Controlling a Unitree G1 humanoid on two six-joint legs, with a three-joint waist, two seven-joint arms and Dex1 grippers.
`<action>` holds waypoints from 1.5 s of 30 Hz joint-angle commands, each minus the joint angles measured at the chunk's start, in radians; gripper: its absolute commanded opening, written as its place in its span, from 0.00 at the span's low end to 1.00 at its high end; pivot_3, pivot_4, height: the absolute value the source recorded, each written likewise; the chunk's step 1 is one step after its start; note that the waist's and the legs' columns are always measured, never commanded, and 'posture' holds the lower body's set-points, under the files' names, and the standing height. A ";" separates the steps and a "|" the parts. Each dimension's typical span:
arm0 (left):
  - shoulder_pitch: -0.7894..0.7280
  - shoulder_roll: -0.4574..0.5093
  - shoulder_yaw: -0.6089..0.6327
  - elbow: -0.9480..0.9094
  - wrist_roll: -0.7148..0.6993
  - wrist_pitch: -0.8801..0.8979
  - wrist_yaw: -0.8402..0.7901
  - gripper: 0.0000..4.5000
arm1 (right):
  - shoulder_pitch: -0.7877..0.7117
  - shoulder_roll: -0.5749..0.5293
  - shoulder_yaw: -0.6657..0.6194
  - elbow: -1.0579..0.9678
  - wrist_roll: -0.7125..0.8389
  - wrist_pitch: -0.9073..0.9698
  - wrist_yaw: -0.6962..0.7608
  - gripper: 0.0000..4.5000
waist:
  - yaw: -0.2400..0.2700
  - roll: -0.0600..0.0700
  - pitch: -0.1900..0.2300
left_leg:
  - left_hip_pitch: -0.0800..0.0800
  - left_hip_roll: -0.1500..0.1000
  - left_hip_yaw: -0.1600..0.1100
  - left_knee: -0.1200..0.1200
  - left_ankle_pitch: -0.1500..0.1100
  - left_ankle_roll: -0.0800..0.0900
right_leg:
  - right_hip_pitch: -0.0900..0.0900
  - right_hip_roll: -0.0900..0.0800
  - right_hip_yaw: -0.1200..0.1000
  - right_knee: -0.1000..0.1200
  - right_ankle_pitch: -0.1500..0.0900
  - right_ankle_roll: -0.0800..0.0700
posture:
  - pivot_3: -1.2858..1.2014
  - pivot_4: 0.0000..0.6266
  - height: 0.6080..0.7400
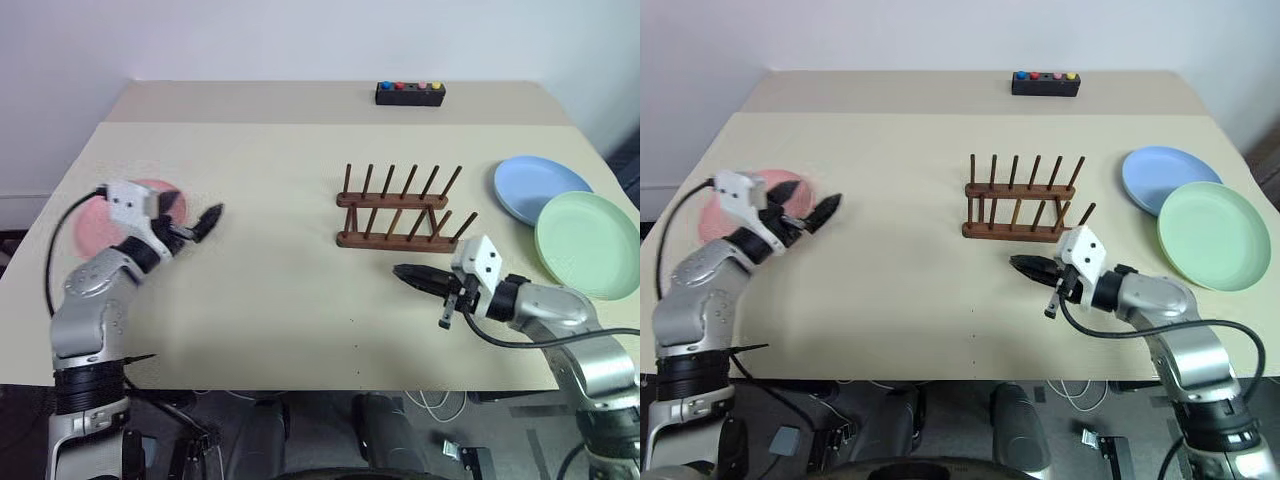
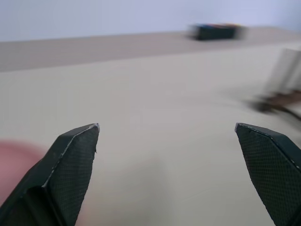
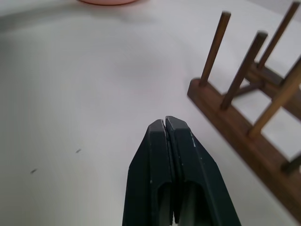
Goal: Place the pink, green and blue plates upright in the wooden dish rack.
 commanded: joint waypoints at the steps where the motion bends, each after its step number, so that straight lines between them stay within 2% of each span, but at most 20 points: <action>1: -0.066 0.024 0.143 0.074 0.063 0.048 0.274 0.99 | -0.044 0.011 0.022 0.042 -0.011 -0.034 0.029 0.00 | 0.002 0.000 0.000 | 0.000 0.000 0.000 0.000 0.000 0.000 | 0.000 0.000 0.000 0.000 0.001 0.002 | 0.52 0.24 0.92; 5: -0.096 0.019 0.280 0.137 0.062 0.129 0.486 0.99 | -0.088 0.019 0.046 0.083 -0.021 -0.055 0.054 0.00 | -0.001 -0.001 0.000 | 0.000 0.000 0.000 0.000 0.000 0.000 | 0.000 0.000 0.000 0.000 0.001 0.003 | 0.52 0.24 0.92; 9: -0.107 0.021 0.375 0.171 0.018 0.223 0.590 0.99 | -0.127 0.017 0.046 0.096 -0.010 -0.059 0.085 0.00 | -0.001 -0.001 0.000 | 0.000 0.000 0.000 -0.001 0.000 0.000 | 0.000 0.000 -0.001 0.000 0.002 0.003 | 0.52 0.24 0.92; 15: -0.120 -0.009 0.356 0.182 -0.048 0.317 0.563 0.99 | -0.160 0.010 0.029 0.053 0.018 -0.038 0.102 0.00 | 0.007 -0.003 -0.001 | 0.001 0.000 -0.001 0.000 0.000 -0.001 | 0.002 -0.001 -0.001 0.000 0.001 0.003 | 0.52 0.24 0.92; 23: -0.165 -0.006 0.332 0.253 -0.056 0.291 0.566 0.99 | -0.128 -0.002 -0.008 -0.004 0.040 -0.010 0.067 0.00 | -0.001 -0.004 -0.001 | 0.001 0.000 -0.001 -0.002 0.000 -0.001 | 0.001 0.000 -0.002 0.000 0.001 0.003 | 0.52 0.24 0.92; 27: -0.216 0.021 0.308 0.338 -0.035 0.234 0.552 0.62 | -0.138 0.002 -0.012 -0.020 0.008 0.018 0.008 0.00 | -0.001 -0.004 -0.001 | 0.001 0.000 -0.001 -0.001 0.000 -0.001 | 0.001 0.000 -0.002 0.000 0.002 0.002 | 0.52 0.24 0.92; 32: -0.253 0.045 0.279 0.415 -0.023 0.191 0.540 0.05 | -0.148 0.000 -0.015 -0.034 0.014 0.065 -0.033 0.00 | 0.000 -0.004 -0.001 | 0.001 0.000 0.000 -0.001 0.000 -0.001 | 0.001 0.000 -0.002 0.000 0.002 0.002 | 0.52 0.24 0.92; 35: -0.255 0.045 0.270 0.423 -0.026 0.182 0.541 0.02 | -0.185 0.044 -0.052 -0.031 -0.006 0.116 -0.169 0.00 | -0.001 -0.004 -0.001 | 0.001 0.000 -0.001 -0.001 0.000 -0.001 | 0.001 0.000 -0.002 0.000 0.002 0.002 | 0.52 0.24 0.92; 39: -0.248 0.040 0.230 0.390 -0.029 0.161 0.500 0.02 | -0.221 0.057 -0.068 -0.015 0.033 0.178 -0.190 0.00 | 0.000 -0.004 -0.001 | 0.001 0.000 0.000 -0.002 0.000 -0.001 | 0.001 0.000 -0.002 0.000 0.002 0.002 | 0.52 0.24 0.92; 41: -0.262 -0.006 0.220 0.279 -0.076 0.102 0.459 0.02 | -0.250 0.058 -0.040 0.012 -0.023 0.062 -0.163 0.00 | 0.004 -0.005 0.000 | 0.001 0.000 -0.001 -0.002 0.000 -0.001 | 0.001 0.000 -0.002 0.000 0.002 0.002 | 0.52 0.24 0.92; 45: -0.307 -0.069 0.127 0.069 -0.074 0.019 0.425 0.02 | -0.331 0.058 0.014 0.053 -0.097 0.013 -0.170 0.00 | 0.007 -0.006 0.000 | -0.002 0.000 -0.001 0.000 0.001 -0.002 | 0.000 -0.001 -0.002 -0.001 0.002 0.002 | 0.52 0.24 0.92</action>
